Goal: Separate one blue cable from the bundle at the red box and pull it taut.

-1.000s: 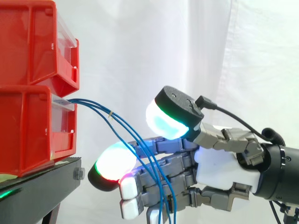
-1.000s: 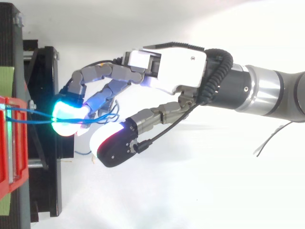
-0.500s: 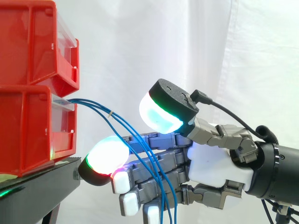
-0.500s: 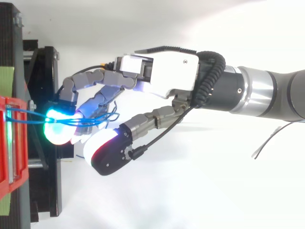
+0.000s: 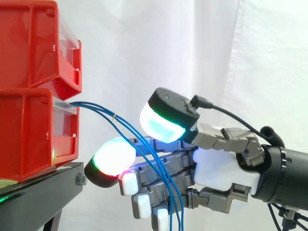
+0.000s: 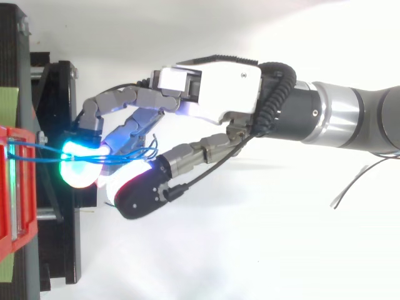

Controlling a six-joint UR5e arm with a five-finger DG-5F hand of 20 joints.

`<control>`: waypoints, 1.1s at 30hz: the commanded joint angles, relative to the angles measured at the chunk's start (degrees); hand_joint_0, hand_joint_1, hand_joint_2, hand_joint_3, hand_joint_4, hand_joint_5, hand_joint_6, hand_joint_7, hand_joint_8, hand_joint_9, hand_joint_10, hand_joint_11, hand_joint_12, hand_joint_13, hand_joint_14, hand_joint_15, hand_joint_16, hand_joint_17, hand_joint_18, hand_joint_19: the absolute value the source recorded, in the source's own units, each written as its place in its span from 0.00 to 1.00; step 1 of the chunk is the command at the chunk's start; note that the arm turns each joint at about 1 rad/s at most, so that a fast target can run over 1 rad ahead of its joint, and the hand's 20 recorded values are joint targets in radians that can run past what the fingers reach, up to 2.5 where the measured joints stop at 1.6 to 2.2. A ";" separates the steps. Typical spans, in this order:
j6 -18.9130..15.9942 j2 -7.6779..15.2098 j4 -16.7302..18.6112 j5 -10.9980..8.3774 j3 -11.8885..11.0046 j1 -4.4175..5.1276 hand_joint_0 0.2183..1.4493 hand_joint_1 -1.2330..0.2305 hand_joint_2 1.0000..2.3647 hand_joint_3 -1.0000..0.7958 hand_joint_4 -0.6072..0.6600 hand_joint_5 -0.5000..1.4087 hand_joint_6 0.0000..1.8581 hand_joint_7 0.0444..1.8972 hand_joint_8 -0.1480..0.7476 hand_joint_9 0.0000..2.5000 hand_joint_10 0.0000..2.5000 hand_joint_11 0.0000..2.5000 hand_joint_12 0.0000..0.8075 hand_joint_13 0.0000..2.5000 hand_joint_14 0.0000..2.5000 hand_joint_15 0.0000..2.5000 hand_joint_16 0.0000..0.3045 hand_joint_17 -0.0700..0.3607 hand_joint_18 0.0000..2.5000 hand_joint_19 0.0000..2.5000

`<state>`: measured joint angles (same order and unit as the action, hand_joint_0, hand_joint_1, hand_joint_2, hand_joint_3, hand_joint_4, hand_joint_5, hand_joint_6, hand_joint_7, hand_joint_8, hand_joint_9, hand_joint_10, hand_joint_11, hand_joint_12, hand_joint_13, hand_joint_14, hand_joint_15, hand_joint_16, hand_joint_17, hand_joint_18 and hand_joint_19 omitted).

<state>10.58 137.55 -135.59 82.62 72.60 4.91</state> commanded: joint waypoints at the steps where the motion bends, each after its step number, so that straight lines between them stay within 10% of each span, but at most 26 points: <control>1: -0.29 0.00 0.15 0.53 -0.09 -0.34 0.35 0.41 0.01 0.43 0.64 0.17 0.33 0.53 0.54 0.32 0.00 0.29 0.44 0.40 0.01 0.31 0.14 0.38 0.37 0.33; 16: -1.88 0.00 0.41 4.31 -1.32 -1.84 0.33 0.41 0.01 0.37 0.65 0.16 0.38 0.46 0.54 0.32 0.00 0.29 0.45 0.40 0.01 0.31 0.14 0.38 0.37 0.33; 33: -2.40 0.00 -0.03 4.66 -2.29 -1.13 0.35 0.40 0.01 0.39 0.65 0.15 0.42 0.42 0.55 0.33 0.00 0.30 0.45 0.41 0.01 0.31 0.14 0.39 0.38 0.34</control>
<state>8.18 137.55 -135.48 87.34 70.34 3.57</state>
